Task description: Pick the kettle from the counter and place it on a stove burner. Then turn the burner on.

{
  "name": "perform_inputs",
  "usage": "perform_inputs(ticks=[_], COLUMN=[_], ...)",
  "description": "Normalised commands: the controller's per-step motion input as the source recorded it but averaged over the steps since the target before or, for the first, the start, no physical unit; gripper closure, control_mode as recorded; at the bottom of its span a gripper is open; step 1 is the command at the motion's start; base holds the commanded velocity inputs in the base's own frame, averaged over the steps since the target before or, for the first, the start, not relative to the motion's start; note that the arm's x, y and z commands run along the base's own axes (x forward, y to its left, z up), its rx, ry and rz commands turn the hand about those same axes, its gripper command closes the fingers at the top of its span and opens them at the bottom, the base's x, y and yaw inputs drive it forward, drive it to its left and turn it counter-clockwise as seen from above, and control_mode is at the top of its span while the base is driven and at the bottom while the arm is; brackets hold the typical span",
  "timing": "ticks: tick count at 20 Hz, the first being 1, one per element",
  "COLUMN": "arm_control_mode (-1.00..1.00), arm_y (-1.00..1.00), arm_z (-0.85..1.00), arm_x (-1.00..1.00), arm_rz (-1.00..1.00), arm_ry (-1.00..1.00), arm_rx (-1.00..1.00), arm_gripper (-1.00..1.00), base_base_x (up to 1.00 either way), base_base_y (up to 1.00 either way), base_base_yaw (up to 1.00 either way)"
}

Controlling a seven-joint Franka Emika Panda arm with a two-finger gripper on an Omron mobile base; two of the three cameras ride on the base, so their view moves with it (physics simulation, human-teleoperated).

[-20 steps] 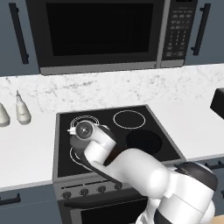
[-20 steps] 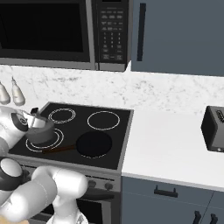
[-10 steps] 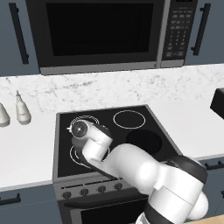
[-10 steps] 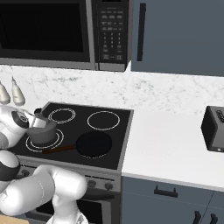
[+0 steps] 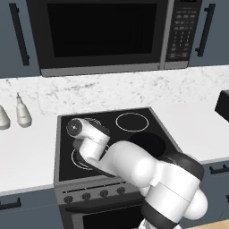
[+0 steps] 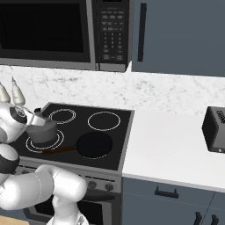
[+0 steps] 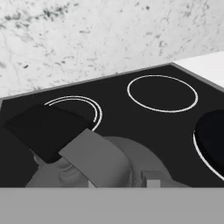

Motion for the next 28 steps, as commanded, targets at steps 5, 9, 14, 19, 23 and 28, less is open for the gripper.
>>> perform_inputs(ticks=[5,9,14,19,23,28], arm_control_mode=[-1.0,-1.0,-1.0,-1.0,-1.0,-1.0], arm_y=[-0.14,-0.15,-0.12,-0.09,-0.03,0.0], arm_z=[-0.3,-0.31,-0.32,-0.32,-0.25,-0.09], arm_x=[-0.22,-0.23,-0.1,-0.04,-0.13,-0.33], arm_rz=[-0.08,-0.08,-0.08,-0.08,-0.05,-0.01], arm_ry=[0.01,0.0,0.0,0.0,0.0,0.0], arm_rx=[0.0,0.0,0.0,0.0,0.0,0.0], arm_gripper=[1.0,1.0,1.0,-1.0,-1.0,-1.0], base_base_x=[0.0,0.0,0.0,0.0,0.0,0.0], base_base_y=[0.0,0.0,0.0,0.0,0.0,0.0], base_base_yaw=[0.0,0.0,0.0,0.0,0.0,0.0])
